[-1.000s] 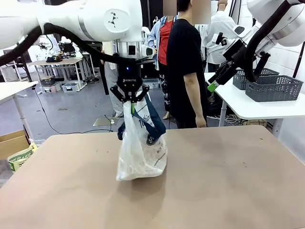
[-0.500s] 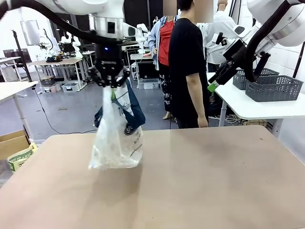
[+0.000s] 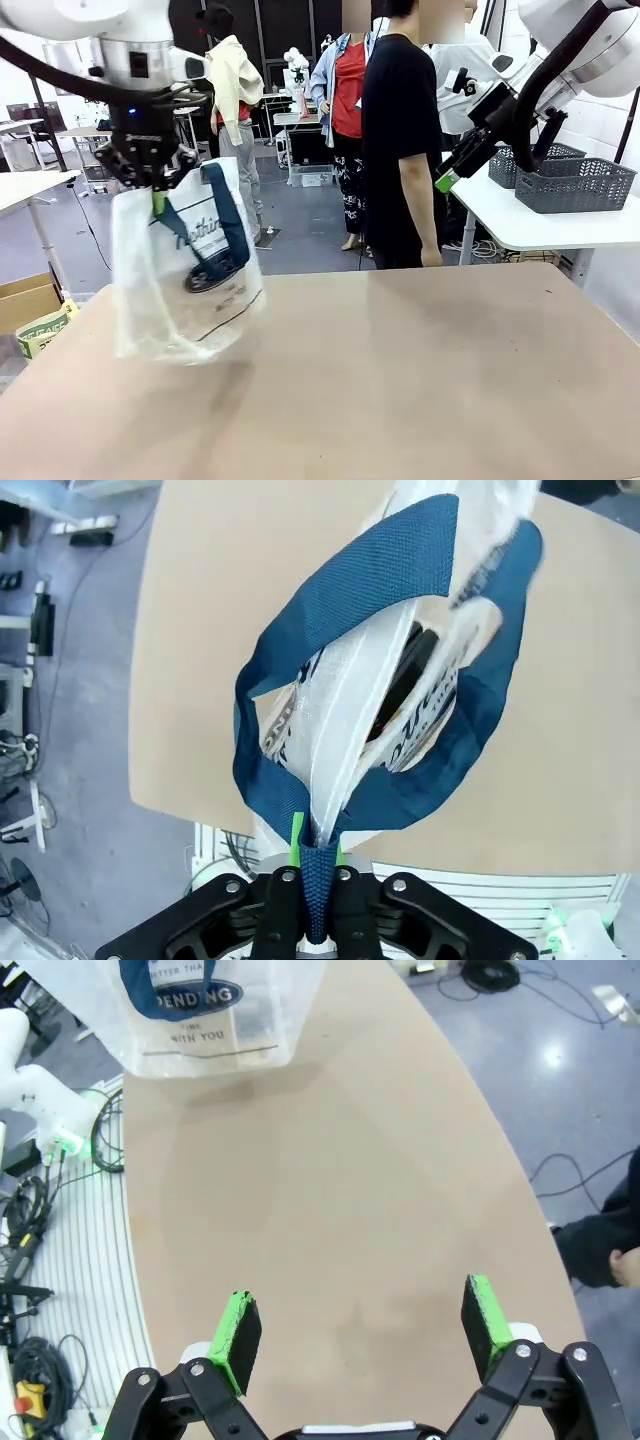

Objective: Transfer purchased items from the store into the shopping bag.
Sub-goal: Move the Reusable shopping bag to the right side of the table.

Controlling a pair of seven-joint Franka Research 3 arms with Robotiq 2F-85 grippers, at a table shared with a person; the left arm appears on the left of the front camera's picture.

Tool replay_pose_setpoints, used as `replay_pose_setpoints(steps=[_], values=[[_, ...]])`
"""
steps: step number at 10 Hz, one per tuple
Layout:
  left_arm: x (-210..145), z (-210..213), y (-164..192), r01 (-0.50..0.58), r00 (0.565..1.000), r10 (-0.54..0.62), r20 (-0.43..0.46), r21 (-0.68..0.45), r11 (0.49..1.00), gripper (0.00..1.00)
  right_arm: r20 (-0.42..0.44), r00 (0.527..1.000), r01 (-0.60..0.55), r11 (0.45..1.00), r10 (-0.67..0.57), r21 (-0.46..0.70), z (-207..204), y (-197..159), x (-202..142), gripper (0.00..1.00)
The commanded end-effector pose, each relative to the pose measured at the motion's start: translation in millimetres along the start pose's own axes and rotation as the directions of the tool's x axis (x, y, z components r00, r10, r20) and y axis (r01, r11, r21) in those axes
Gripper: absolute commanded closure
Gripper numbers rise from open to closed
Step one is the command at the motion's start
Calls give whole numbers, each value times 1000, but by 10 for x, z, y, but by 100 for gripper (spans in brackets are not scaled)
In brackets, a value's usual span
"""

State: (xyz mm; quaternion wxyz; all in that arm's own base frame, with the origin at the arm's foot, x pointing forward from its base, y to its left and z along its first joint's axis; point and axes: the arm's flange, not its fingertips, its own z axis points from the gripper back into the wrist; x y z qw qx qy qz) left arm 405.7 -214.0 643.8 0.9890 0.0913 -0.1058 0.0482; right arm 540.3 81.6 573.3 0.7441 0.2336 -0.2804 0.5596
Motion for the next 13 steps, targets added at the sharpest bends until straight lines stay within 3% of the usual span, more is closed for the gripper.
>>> replay_pose_setpoints(steps=[1, 2, 3, 11, 13], values=[[-110, -64, 255, -23, 996, 23, 87, -7, 1000, 100, 5, 1000, 5, 1000, -5, 0, -8, 9, -3, 0], [-139, -59, 263, -37, 995, 39, 87, -20, 999, 100, 5, 1000, 5, 1000, -5, 0, -8, 9, -3, 0], [-50, -57, 136, -13, 1000, 13, 20, 3, 1000, 100, 5, 1000, 5, 1000, -5, 0, -8, 9, -3, 0], [-89, -168, 87, -7, 1000, 7, 14, 14, 1000, 100, 5, 1000, 5, 1000, -5, 0, -8, 9, -3, 0], [-7, -156, 382, -80, 996, 80, 35, 1, 997, 100, 5, 1000, 5, 1000, -5, 0, -8, 9, -3, 0]])
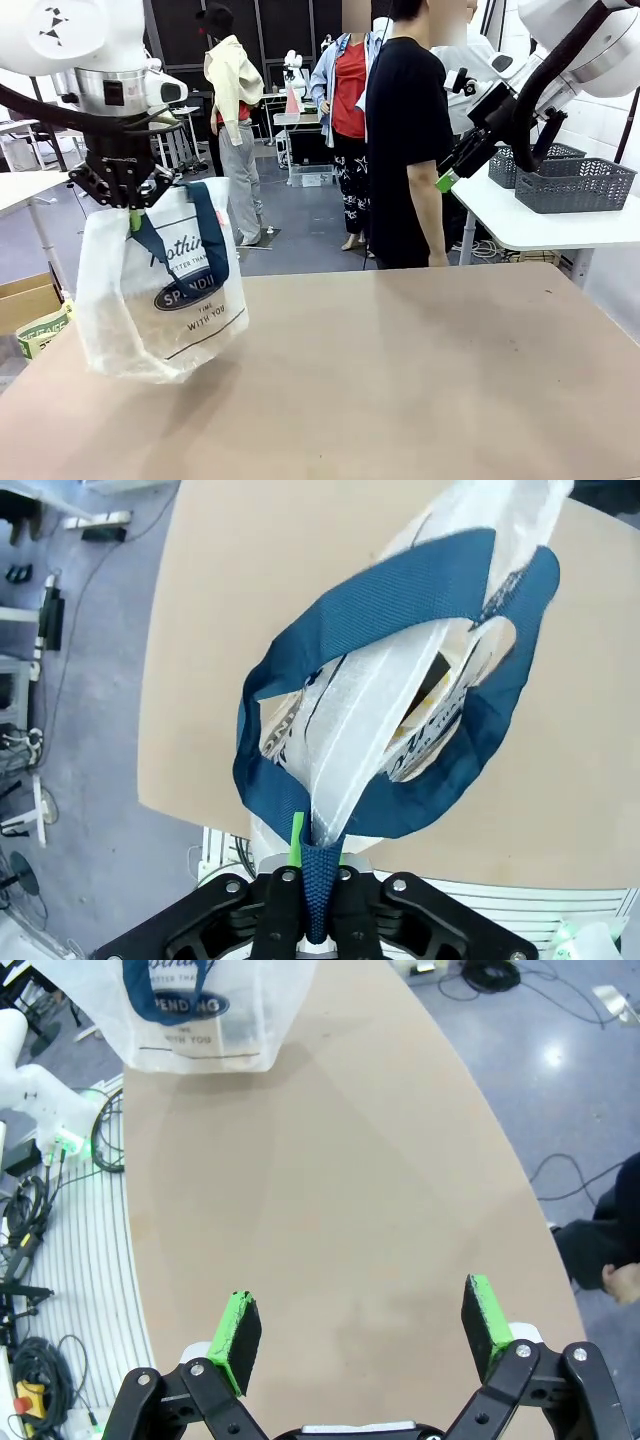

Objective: Transfer purchased items from the store into the shopping bag.
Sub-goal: Move the Reusable shopping bag to the right side of the table.

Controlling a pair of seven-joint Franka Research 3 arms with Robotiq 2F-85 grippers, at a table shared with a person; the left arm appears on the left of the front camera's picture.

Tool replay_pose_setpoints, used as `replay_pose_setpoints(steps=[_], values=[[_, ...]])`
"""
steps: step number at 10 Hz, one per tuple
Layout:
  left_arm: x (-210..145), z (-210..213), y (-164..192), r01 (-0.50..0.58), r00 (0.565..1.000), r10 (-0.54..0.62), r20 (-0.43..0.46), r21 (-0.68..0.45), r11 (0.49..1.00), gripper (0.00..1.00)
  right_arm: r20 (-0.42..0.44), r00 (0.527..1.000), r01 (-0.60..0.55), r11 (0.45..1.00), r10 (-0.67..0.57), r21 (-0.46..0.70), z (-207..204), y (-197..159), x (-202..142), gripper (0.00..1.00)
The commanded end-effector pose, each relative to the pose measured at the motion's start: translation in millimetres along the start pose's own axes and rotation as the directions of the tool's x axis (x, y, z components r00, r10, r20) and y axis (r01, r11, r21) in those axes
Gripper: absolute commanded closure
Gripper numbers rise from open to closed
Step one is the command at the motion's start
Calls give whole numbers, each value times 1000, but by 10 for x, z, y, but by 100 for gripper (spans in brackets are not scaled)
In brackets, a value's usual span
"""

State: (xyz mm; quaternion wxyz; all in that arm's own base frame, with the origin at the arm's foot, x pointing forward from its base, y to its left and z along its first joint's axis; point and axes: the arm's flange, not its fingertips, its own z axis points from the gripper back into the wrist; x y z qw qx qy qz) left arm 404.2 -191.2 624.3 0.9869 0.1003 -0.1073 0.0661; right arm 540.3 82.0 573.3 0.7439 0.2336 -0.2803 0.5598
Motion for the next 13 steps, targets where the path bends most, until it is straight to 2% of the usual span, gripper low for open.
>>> replay_pose_setpoints(steps=[1, 4, 8, 11, 13], values=[[80, 67, 366, -96, 993, 96, 72, -7, 995, 100, 5, 1000, 5, 1000, -5, 0, -6, 7, -5, 0], [164, -18, 925, -235, 967, 235, 102, -13, 972, 100, 5, 1000, 5, 1000, -5, 0, -6, 7, -5, 0], [149, -217, 1392, -393, 905, 385, 179, 9, 919, 100, 5, 1000, 5, 1000, -5, 0, -6, 7, -5, 0], [175, -428, 1701, -440, 880, 429, 205, 9, 898, 100, 5, 1000, 5, 1000, -5, 0, -6, 7, -5, 0], [217, -544, 1782, -458, 871, 450, 200, -2, 889, 100, 5, 1000, 5, 1000, -5, 0, -6, 7, -5, 0]])
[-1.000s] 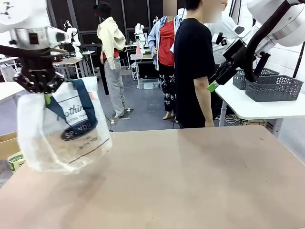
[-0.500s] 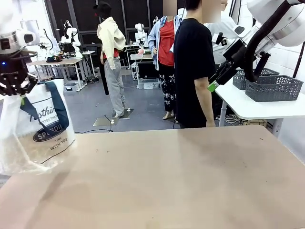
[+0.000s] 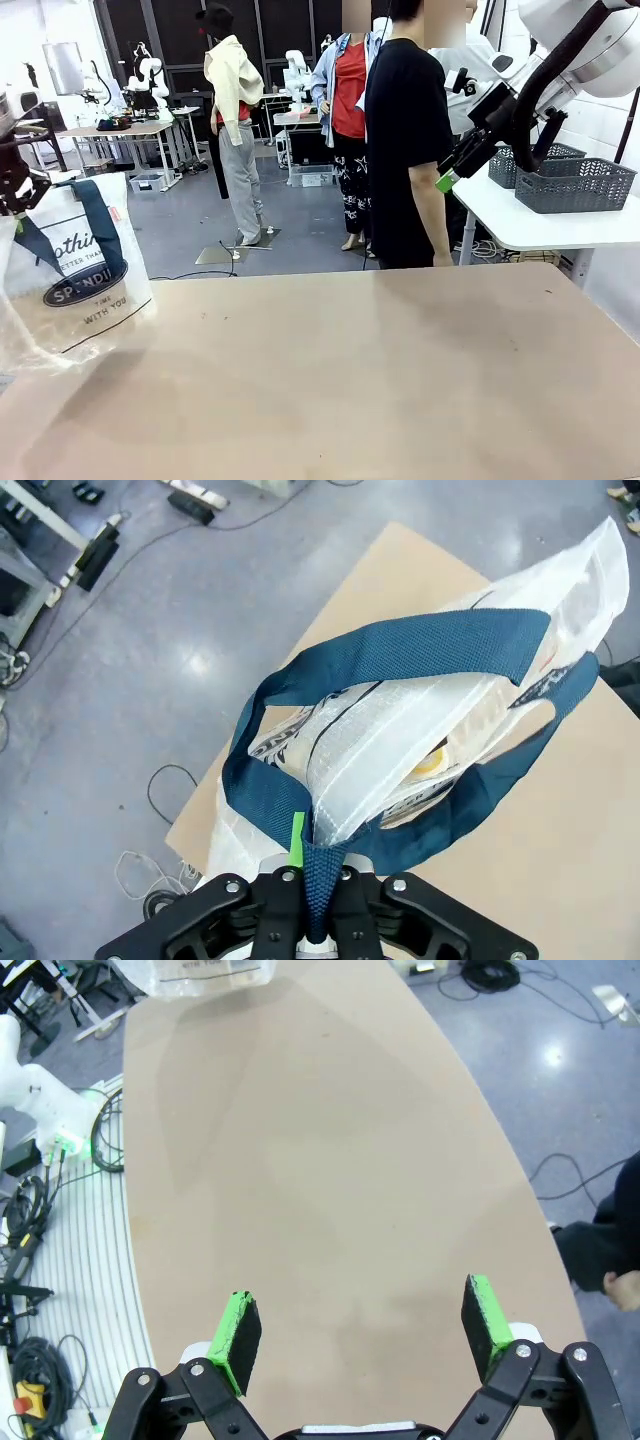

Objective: Transfer purchased items from the store into the shopping bag.
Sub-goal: Move the Reusable shopping bag to the right side of the table.

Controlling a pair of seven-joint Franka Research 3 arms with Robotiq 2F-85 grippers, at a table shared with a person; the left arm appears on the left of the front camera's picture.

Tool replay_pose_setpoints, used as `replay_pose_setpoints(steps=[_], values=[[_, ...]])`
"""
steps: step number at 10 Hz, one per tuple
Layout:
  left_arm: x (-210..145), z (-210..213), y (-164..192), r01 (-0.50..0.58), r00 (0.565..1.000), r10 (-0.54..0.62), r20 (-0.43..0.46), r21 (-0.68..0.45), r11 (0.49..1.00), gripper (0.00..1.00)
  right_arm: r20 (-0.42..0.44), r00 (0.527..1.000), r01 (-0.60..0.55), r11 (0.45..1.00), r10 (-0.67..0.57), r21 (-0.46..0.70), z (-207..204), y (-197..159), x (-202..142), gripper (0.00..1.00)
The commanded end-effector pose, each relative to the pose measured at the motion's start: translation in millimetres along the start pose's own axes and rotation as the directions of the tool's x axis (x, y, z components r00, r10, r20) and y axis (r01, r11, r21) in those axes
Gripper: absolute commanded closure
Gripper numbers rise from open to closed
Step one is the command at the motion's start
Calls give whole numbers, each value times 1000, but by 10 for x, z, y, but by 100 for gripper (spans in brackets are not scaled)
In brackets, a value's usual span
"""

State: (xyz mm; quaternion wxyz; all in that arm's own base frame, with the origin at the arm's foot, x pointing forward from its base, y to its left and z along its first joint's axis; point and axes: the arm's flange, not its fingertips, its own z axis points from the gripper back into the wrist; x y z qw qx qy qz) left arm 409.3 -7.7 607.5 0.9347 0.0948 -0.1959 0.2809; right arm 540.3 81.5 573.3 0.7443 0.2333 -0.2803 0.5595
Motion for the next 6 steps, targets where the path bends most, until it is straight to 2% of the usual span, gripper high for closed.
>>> replay_pose_setpoints(steps=[1, 5, 6], values=[[31, -57, 48, -30, 998, 30, 47, -14, 999, 100, 6, 1000, 4, 1000, -4, 1, -9, 9, -2, 0], [33, -163, 72, -94, 995, 93, -27, -41, 995, 100, 6, 1000, 4, 1000, -4, 1, -9, 9, -2, 0], [5, -220, 83, -35, 999, 35, -21, 3, 999, 100, 6, 1000, 4, 1000, -4, 1, -9, 9, -2, 0]])
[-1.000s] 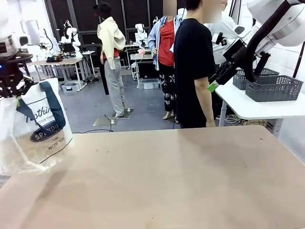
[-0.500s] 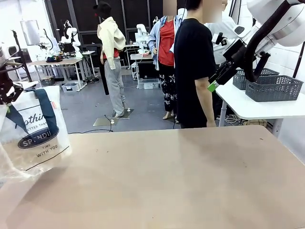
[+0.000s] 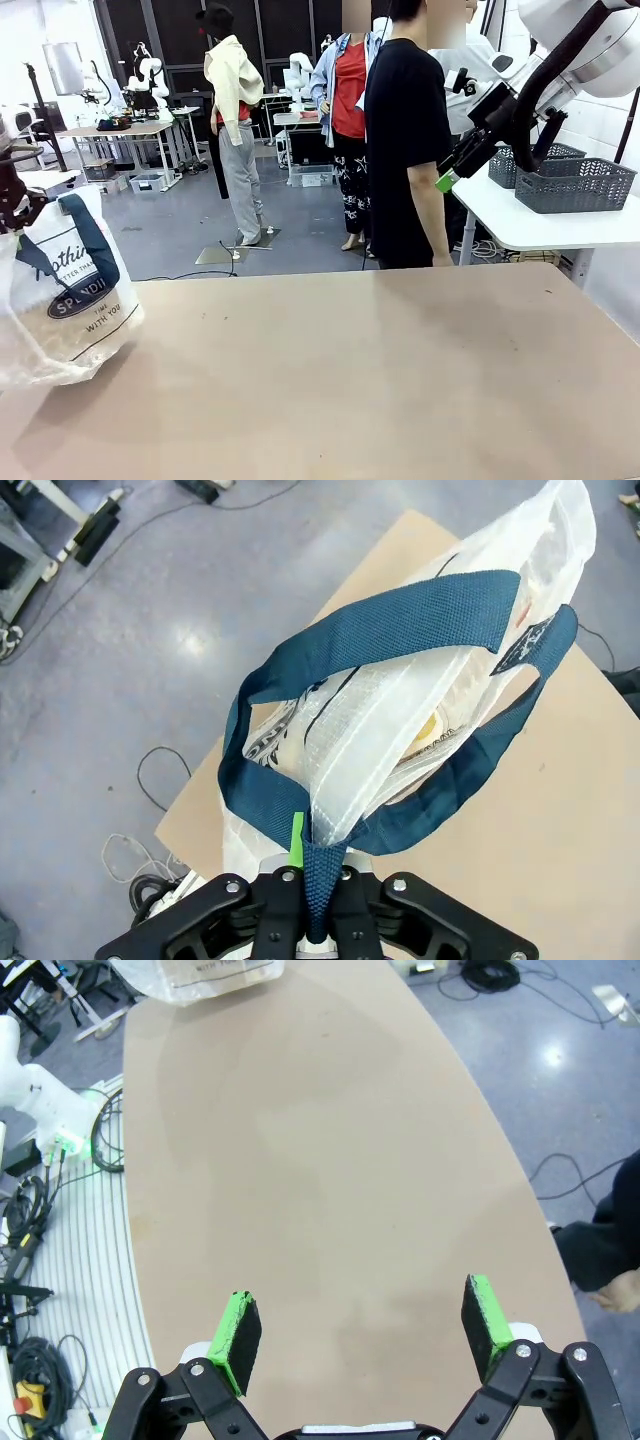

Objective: Transfer purchased items from the store into the shopping bag.
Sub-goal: Move the Reusable shopping bag to the right side of the table.

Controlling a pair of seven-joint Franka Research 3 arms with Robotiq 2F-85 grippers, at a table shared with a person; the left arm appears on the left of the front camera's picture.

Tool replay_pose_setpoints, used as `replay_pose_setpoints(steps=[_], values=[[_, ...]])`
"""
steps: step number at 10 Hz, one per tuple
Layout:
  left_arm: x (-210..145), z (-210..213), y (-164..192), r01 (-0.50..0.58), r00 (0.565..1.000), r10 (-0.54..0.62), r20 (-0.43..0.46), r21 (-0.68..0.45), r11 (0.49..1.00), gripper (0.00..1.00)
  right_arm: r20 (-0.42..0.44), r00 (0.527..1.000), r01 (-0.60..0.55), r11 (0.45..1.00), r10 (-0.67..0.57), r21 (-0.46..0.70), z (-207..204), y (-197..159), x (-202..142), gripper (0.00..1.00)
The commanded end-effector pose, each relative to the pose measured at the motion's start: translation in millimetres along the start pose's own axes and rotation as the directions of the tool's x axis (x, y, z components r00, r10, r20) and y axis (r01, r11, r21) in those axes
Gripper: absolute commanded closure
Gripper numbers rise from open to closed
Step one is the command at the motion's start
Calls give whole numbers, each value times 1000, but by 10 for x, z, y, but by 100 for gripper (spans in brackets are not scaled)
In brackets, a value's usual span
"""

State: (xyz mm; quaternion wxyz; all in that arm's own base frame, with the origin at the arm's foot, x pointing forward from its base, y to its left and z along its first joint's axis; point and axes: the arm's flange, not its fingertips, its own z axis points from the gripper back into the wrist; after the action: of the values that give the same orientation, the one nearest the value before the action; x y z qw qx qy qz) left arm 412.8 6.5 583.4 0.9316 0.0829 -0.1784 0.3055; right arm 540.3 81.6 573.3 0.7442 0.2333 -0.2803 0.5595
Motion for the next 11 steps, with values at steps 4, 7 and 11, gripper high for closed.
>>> replay_pose_setpoints(steps=[4, 7, 11], values=[[9, -105, -4, -9, 1000, 9, -24, -18, 1000, 100, 6, 1000, 5, 1000, -5, 1, -9, 9, -3, 0], [-19, -272, 5, 11, 998, -14, -59, -59, 998, 100, 6, 1000, 5, 1000, -5, 1, -9, 9, -3, 0], [1, -361, 15, 125, 977, -140, -159, -98, 987, 100, 6, 1000, 5, 1000, -5, 1, -9, 9, -3, 0]])
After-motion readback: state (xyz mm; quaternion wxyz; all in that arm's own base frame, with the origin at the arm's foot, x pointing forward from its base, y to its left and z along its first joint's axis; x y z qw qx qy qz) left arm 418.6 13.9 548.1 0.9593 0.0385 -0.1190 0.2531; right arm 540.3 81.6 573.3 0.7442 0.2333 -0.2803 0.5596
